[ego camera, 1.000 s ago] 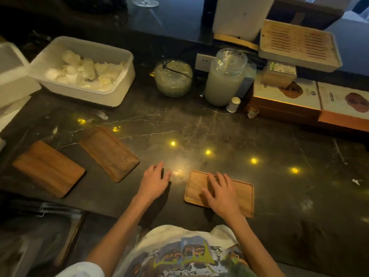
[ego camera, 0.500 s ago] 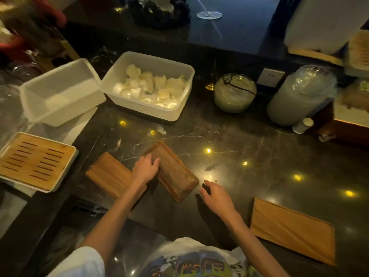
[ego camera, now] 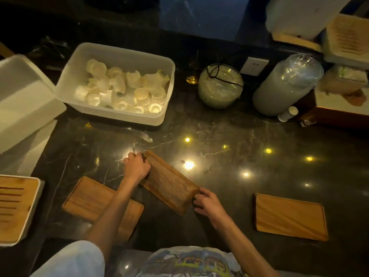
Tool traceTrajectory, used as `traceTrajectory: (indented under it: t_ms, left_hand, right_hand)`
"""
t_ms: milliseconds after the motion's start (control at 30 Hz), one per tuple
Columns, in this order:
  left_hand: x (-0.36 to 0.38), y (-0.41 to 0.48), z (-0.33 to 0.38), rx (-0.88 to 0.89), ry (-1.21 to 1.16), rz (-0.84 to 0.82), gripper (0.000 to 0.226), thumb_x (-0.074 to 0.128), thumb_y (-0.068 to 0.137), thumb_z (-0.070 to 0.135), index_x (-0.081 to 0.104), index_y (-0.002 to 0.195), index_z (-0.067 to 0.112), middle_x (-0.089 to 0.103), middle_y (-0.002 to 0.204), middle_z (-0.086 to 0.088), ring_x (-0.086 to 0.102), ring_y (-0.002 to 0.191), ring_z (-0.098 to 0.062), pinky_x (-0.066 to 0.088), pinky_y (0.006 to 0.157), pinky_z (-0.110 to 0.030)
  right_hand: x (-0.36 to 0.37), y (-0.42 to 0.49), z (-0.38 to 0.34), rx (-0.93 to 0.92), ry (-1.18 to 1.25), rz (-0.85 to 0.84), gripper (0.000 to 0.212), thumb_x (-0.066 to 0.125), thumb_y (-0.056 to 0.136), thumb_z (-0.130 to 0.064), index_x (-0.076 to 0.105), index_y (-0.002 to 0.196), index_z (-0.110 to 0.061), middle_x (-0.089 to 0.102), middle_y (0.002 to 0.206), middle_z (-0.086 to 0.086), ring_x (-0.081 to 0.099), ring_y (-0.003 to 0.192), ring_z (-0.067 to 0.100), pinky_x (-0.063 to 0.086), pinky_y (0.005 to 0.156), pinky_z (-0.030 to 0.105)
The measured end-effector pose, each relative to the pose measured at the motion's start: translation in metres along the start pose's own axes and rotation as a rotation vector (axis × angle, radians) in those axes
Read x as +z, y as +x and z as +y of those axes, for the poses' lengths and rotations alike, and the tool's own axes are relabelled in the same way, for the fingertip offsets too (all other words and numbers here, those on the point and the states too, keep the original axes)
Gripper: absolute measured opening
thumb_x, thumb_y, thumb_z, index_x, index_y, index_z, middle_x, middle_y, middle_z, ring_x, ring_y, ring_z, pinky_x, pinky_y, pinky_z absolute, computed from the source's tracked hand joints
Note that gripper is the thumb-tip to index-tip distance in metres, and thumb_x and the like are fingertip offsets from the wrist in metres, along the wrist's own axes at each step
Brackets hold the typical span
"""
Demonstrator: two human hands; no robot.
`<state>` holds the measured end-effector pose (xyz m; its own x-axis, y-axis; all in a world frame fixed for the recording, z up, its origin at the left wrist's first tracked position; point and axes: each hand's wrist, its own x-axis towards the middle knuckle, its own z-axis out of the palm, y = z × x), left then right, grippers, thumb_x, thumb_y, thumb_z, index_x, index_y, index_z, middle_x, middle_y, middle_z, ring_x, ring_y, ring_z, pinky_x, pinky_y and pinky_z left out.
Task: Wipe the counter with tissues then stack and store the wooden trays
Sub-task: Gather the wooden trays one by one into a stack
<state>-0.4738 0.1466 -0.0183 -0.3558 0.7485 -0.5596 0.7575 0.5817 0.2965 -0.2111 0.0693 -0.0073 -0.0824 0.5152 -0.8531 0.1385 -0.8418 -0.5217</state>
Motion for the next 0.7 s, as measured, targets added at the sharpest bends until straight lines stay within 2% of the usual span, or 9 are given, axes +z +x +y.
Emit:
traceTrajectory:
  t_ms: [100,233,300,367,400,500,533,600,700]
  left_hand:
    - [0.004,-0.003,-0.006,0.048,-0.009,0.038,0.040,0.048,0.091,0.015,0.050,0.130,0.007,0.043,0.134,-0.021,0.038,0.124,-0.042,0.035,0.106,-0.048]
    - [-0.006,-0.007,-0.018,-0.031,-0.184,0.060,0.039,0.051,0.083,0.005,0.060,0.121,0.007,0.058,0.120,-0.020,0.051,0.116,-0.040,0.044,0.101,-0.044]
    - [-0.015,-0.013,-0.025,-0.117,-0.429,0.092,0.028,0.052,0.086,0.004,0.062,0.112,0.006,0.064,0.105,-0.016,0.059,0.105,-0.034,0.048,0.085,-0.035]
    - [-0.024,-0.029,-0.028,-0.141,-0.681,0.099,0.021,0.055,0.091,0.011,0.062,0.111,0.008,0.065,0.105,-0.016,0.060,0.090,-0.024,0.045,0.073,-0.030]
    - [-0.027,-0.038,-0.028,-0.133,-0.771,0.092,0.023,0.056,0.094,0.018,0.062,0.114,0.010,0.065,0.111,-0.016,0.058,0.088,-0.020,0.045,0.074,-0.031]
    - [-0.033,-0.068,-0.020,-0.133,-0.955,0.081,0.035,0.047,0.098,0.038,0.059,0.122,0.014,0.060,0.120,-0.010,0.056,0.106,-0.022,0.047,0.092,-0.038]
    - [-0.034,-0.079,-0.015,-0.146,-1.052,0.079,0.039,0.041,0.099,0.044,0.058,0.120,0.015,0.061,0.116,-0.008,0.056,0.106,-0.023,0.048,0.092,-0.040]
    - [-0.031,-0.101,-0.003,-0.141,-1.265,0.115,0.047,0.031,0.100,0.050,0.059,0.109,0.013,0.063,0.102,-0.006,0.059,0.098,-0.022,0.050,0.081,-0.040]
    - [-0.016,-0.127,0.016,-0.144,-1.462,0.193,0.048,0.035,0.097,0.055,0.058,0.093,0.013,0.059,0.092,-0.007,0.059,0.091,-0.020,0.049,0.083,-0.039]
  right_hand:
    - [0.009,0.005,-0.002,0.117,0.301,0.037,0.037,0.041,0.099,-0.003,0.052,0.133,-0.011,0.064,0.121,0.012,0.062,0.110,0.025,0.055,0.086,0.035]
    - [0.016,0.004,-0.015,0.127,0.336,0.168,0.034,0.042,0.095,0.001,0.060,0.123,-0.005,0.064,0.123,0.019,0.060,0.100,0.021,0.053,0.077,0.028]
    - [0.011,-0.004,-0.027,0.040,0.297,0.194,0.035,0.044,0.094,0.002,0.064,0.119,-0.013,0.069,0.110,0.012,0.063,0.095,0.018,0.053,0.076,0.026]
    - [0.004,-0.013,-0.038,-0.078,0.249,0.161,0.039,0.043,0.094,0.005,0.063,0.123,-0.014,0.070,0.111,0.008,0.064,0.103,0.017,0.053,0.083,0.028]
    - [0.001,-0.019,-0.043,-0.132,0.219,0.135,0.042,0.043,0.094,0.006,0.061,0.127,-0.013,0.069,0.115,0.007,0.063,0.109,0.018,0.052,0.088,0.030]
    - [-0.008,-0.035,-0.052,-0.264,0.127,0.098,0.048,0.045,0.097,0.002,0.049,0.141,-0.018,0.065,0.120,0.004,0.060,0.113,0.014,0.051,0.096,0.032]
    - [-0.011,-0.041,-0.052,-0.320,0.102,0.106,0.050,0.046,0.098,-0.001,0.045,0.144,-0.020,0.065,0.119,0.003,0.060,0.113,0.013,0.050,0.097,0.032]
    - [-0.019,-0.053,-0.050,-0.462,0.055,0.142,0.050,0.048,0.099,-0.005,0.043,0.145,-0.022,0.064,0.121,0.003,0.058,0.117,0.012,0.049,0.098,0.029]
    - [-0.037,-0.073,-0.040,-0.712,0.018,0.213,0.041,0.049,0.099,-0.008,0.052,0.137,-0.023,0.063,0.120,-0.008,0.058,0.114,0.000,0.051,0.094,0.022]
